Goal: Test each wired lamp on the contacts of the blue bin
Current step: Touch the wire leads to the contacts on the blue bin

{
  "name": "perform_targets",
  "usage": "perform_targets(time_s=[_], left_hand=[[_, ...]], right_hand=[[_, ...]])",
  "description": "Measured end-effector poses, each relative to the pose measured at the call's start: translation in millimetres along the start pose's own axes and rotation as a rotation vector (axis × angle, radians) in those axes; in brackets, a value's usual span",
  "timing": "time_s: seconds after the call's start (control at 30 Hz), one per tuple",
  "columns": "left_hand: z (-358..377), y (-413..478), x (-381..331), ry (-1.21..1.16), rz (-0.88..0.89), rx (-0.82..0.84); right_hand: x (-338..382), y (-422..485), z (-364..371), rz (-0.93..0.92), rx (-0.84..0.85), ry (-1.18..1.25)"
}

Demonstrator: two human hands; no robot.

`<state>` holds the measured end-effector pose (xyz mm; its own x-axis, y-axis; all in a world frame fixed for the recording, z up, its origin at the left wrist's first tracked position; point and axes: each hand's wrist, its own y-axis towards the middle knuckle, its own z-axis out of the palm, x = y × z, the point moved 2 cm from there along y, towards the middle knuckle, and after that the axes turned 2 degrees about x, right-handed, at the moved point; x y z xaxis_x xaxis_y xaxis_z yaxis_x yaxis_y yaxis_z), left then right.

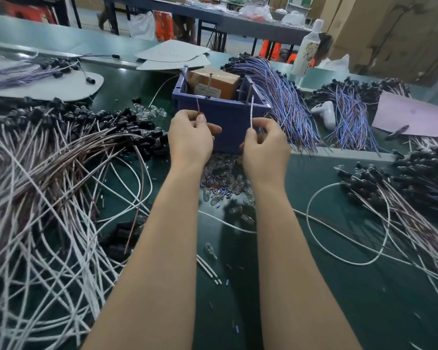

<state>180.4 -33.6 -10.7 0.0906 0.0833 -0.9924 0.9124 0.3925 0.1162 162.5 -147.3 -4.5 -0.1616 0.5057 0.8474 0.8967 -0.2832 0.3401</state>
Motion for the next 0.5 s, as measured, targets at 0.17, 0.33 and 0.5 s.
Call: perform_targets(time_s=[0.17, 0.33, 0.5], left_hand=[[2, -4, -4, 0.121, 0.04, -0.029], [9, -5, -12, 0.247, 0.043, -0.128], [14, -5, -16, 0.245, -0.002, -0.191]], right_hand=[[2, 1, 1, -0.005, 0.055, -0.049], [5, 1, -2, -0.014, 0.068, -0.102], [4, 0, -1, 0.005, 0.1, -0.095]])
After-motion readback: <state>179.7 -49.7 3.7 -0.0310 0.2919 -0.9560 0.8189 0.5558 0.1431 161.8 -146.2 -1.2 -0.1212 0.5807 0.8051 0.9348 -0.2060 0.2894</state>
